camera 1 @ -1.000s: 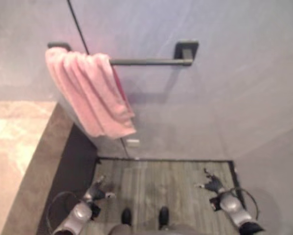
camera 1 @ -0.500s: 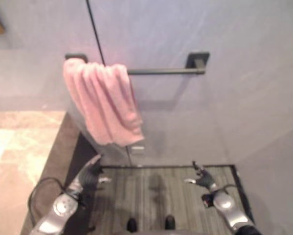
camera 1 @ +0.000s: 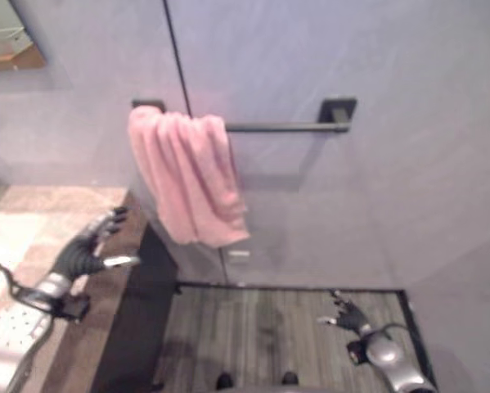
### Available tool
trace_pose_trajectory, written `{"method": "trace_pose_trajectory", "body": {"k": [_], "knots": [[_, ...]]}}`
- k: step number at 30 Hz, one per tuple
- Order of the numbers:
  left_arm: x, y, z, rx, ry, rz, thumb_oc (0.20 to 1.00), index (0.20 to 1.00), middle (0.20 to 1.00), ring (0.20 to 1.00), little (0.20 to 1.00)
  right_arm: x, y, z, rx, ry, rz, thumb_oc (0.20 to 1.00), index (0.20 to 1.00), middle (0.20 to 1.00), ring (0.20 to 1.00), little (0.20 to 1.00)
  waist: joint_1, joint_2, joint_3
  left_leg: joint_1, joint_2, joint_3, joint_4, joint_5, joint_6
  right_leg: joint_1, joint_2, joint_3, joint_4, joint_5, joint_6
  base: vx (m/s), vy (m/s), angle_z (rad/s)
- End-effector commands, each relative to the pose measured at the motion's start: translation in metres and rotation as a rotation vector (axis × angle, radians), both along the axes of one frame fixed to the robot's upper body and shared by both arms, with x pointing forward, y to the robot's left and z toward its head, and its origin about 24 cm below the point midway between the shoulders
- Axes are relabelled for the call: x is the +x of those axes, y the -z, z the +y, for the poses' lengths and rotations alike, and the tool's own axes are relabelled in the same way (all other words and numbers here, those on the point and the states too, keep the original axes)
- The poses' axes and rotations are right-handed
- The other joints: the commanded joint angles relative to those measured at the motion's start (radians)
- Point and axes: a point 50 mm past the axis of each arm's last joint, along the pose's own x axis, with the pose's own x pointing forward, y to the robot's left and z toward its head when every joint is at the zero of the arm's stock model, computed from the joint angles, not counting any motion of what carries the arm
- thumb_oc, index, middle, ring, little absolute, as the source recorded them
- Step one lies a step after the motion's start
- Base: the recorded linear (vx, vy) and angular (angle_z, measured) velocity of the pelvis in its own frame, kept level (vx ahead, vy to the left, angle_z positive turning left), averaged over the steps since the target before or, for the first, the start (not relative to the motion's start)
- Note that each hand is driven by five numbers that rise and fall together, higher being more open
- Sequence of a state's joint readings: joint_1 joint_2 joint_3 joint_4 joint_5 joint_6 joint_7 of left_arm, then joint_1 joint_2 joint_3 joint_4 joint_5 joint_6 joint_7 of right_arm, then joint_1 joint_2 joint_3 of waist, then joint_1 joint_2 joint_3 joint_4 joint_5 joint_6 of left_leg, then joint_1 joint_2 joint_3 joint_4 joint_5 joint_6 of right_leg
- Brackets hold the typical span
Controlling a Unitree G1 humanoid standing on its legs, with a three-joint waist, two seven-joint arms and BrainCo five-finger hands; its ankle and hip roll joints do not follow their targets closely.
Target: Put brush and paste in cup on sink, flatten towel.
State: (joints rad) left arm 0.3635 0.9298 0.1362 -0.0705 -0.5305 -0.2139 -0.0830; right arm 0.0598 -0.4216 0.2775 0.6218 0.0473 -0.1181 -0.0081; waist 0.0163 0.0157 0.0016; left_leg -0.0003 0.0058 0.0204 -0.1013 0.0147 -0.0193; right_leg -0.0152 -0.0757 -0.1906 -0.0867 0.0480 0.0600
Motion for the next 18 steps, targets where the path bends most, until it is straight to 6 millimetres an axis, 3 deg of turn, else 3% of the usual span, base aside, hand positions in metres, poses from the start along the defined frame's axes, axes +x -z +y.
{"method": "trace_pose_trajectory", "body": {"k": [1,8,18], "knots": [[0.014,-0.034,0.019,0.078,-0.042,-0.139,1.000,1.000,1.000,1.000,1.000,0.017,-0.016,0.005,0.011,-0.060,-0.099,1.000,1.000,1.000,1.000,1.000,0.005,-0.017,0.003,-0.008,0.001,0.029,0.014,-0.043,0.025,0.021,-0.068,-0.034,0.022,0.003,0.090,0.01,0.083,0.09],[0.037,-0.040,0.039,0.082,-0.159,-0.194,1.000,1.000,1.000,1.000,1.000,0.014,-0.017,0.003,-0.003,-0.070,-0.100,1.000,1.000,1.000,1.000,1.000,-0.008,-0.025,0.007,-0.030,-0.013,0.051,0.014,-0.047,0.033,-0.002,-0.084,-0.025,-0.001,0.044,0.106,0.00,0.095,-0.01],[0.073,-0.061,0.034,0.038,-0.174,-0.290,1.000,1.000,1.000,1.000,1.000,0.006,-0.017,-0.003,-0.031,-0.078,-0.079,1.000,1.000,1.000,1.000,1.000,-0.043,-0.036,0.031,-0.088,-0.027,0.095,0.014,-0.048,0.049,-0.088,-0.099,0.020,-0.001,0.111,0.123,0.01,0.095,-0.15]]}}
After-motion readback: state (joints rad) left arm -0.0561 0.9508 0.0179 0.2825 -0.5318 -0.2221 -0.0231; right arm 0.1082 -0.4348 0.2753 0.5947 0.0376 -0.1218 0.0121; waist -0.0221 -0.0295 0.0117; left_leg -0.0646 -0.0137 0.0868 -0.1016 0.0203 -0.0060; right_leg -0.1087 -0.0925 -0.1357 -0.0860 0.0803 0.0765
